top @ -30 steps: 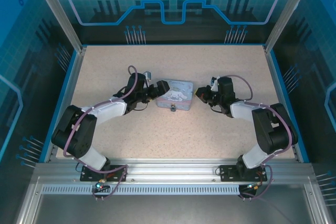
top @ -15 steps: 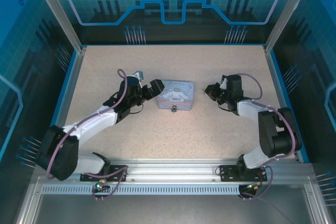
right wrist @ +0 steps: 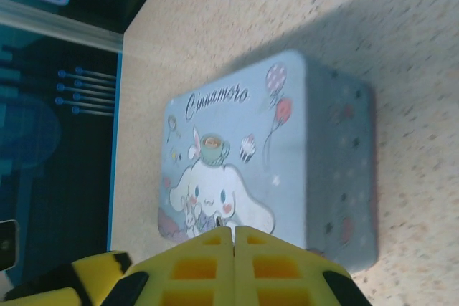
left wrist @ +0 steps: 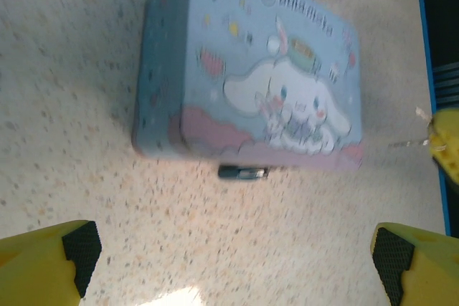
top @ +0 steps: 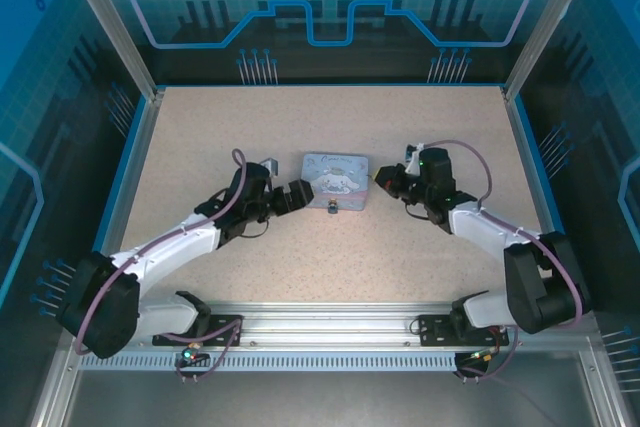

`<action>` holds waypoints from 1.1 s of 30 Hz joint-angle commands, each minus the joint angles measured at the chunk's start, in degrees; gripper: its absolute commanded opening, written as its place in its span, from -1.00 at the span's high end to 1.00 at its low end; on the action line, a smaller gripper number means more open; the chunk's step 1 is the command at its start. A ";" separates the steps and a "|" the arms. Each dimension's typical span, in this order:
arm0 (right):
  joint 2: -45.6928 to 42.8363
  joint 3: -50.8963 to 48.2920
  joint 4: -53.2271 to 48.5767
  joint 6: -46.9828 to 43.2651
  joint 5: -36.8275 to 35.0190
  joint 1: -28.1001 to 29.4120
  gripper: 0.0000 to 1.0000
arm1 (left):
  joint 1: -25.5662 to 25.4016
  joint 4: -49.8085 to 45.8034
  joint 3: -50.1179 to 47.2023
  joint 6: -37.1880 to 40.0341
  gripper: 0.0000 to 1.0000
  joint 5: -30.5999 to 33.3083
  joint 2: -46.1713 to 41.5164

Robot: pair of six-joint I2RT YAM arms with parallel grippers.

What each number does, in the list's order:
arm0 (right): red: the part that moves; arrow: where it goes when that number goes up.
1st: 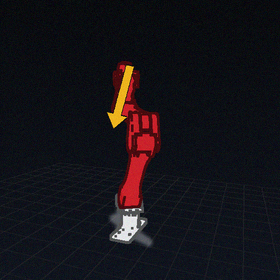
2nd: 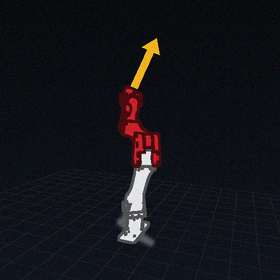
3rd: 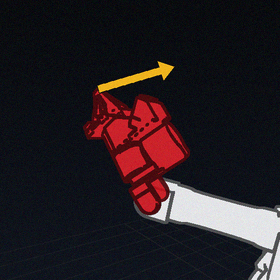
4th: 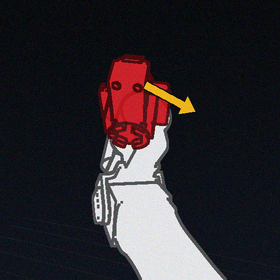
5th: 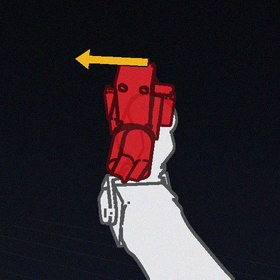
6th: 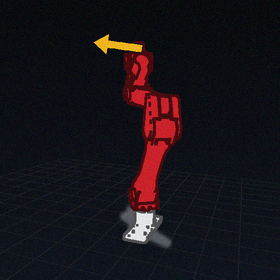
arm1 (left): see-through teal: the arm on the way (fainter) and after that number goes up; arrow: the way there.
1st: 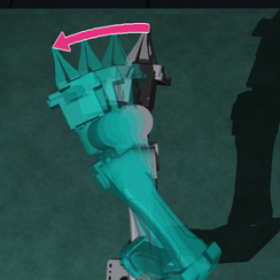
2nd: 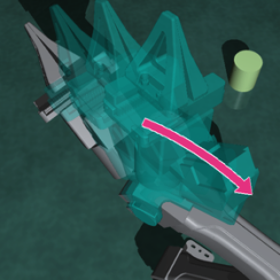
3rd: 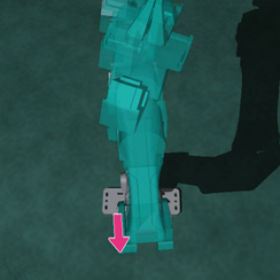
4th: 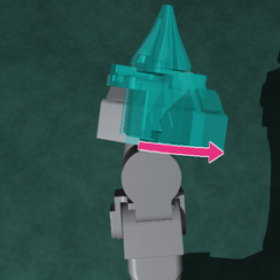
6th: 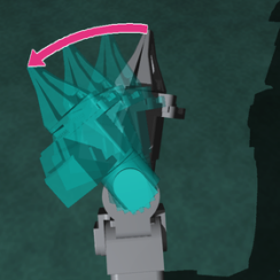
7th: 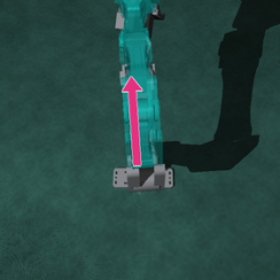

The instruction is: Unlock a padlock with a key

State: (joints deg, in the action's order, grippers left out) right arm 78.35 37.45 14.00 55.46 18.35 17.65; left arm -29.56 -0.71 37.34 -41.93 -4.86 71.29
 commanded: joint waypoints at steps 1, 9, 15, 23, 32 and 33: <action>0.42 -0.23 0.85 1.70 -2.28 3.15 1.00 | -2.00 7.22 -4.00 3.89 -0.98 -4.79 -0.10; 7.07 2.29 3.01 3.67 -3.40 5.49 1.00 | -4.51 19.10 -6.31 10.04 -0.98 -7.19 6.94; 10.22 3.22 3.23 4.34 -4.46 5.73 1.00 | -6.70 24.09 -4.35 15.89 -0.98 -5.50 14.55; 11.04 4.19 2.39 4.07 -4.64 5.73 1.00 | -9.49 31.22 -2.90 18.57 -0.98 -3.17 23.34; 11.14 4.69 1.80 3.66 -4.91 5.70 1.00 | -10.41 35.80 -1.93 20.79 -0.98 3.13 28.46; 11.21 4.65 1.77 3.64 -4.95 5.73 1.00 | -10.44 36.62 -2.01 20.99 -0.97 3.85 28.90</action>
State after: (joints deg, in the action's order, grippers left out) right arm 88.53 40.84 16.32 59.11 14.11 22.59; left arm -39.68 33.23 34.52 -23.38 -4.89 97.95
